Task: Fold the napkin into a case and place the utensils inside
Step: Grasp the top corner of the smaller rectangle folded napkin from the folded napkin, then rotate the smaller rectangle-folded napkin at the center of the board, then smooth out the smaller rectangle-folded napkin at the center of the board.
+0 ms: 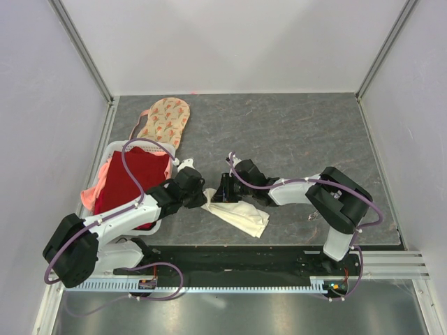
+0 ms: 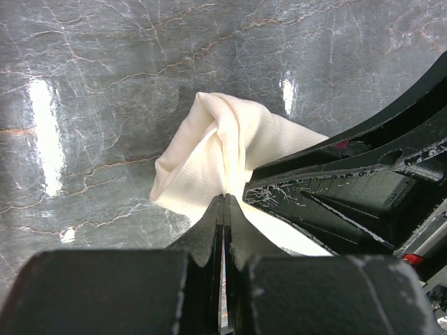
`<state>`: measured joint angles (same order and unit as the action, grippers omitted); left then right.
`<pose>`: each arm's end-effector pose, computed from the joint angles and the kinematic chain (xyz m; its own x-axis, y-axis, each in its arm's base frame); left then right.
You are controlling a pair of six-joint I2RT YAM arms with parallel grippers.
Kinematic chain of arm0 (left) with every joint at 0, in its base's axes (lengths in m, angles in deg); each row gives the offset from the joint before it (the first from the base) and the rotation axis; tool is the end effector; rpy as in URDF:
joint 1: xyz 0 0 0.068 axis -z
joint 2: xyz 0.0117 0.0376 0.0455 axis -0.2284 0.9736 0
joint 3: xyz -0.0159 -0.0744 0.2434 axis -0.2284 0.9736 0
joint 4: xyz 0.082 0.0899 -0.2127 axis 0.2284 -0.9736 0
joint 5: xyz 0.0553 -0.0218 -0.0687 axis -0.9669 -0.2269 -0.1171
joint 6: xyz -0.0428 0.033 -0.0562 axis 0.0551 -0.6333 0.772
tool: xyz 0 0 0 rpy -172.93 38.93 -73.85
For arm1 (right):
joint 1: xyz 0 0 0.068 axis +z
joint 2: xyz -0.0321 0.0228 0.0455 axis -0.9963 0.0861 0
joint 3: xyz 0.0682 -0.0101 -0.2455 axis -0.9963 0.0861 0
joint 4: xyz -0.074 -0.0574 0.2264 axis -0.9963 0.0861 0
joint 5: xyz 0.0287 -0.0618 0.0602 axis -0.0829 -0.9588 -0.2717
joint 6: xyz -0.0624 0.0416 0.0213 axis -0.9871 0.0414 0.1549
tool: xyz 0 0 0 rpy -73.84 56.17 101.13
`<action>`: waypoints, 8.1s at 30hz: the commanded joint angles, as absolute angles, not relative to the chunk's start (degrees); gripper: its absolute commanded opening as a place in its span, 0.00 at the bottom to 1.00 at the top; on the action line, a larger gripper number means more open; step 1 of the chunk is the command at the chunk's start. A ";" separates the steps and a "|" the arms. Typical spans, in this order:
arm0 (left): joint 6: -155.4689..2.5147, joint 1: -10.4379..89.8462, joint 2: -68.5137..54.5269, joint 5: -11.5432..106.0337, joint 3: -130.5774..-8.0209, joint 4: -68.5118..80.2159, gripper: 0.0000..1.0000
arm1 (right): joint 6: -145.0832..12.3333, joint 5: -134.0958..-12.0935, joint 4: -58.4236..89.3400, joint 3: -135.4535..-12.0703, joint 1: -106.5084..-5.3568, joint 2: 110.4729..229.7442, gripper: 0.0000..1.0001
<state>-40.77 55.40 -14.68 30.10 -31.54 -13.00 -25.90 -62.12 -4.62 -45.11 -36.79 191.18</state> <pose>0.1845 -0.1533 0.1589 -0.8189 -0.2375 -0.5225 -0.0171 0.9201 -0.3914 0.2252 0.2844 0.1212 -0.9099 0.0261 -0.4141 -0.3115 0.6165 0.7231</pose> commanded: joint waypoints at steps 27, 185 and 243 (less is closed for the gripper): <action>-36.91 55.48 -12.89 35.20 -29.56 -5.31 0.02 | -22.66 -59.30 -13.62 -54.98 -32.59 204.42 0.24; -46.60 55.92 -0.37 51.71 -39.07 -7.97 0.10 | -40.14 -92.54 54.06 -48.57 -33.84 159.69 0.61; -31.28 61.81 3.82 60.87 -28.34 12.44 0.05 | -31.71 -97.70 50.19 -56.13 -23.10 175.43 0.00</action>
<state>-32.35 60.97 0.32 59.04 -29.42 6.73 -33.27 -96.24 49.71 -53.57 -23.39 178.08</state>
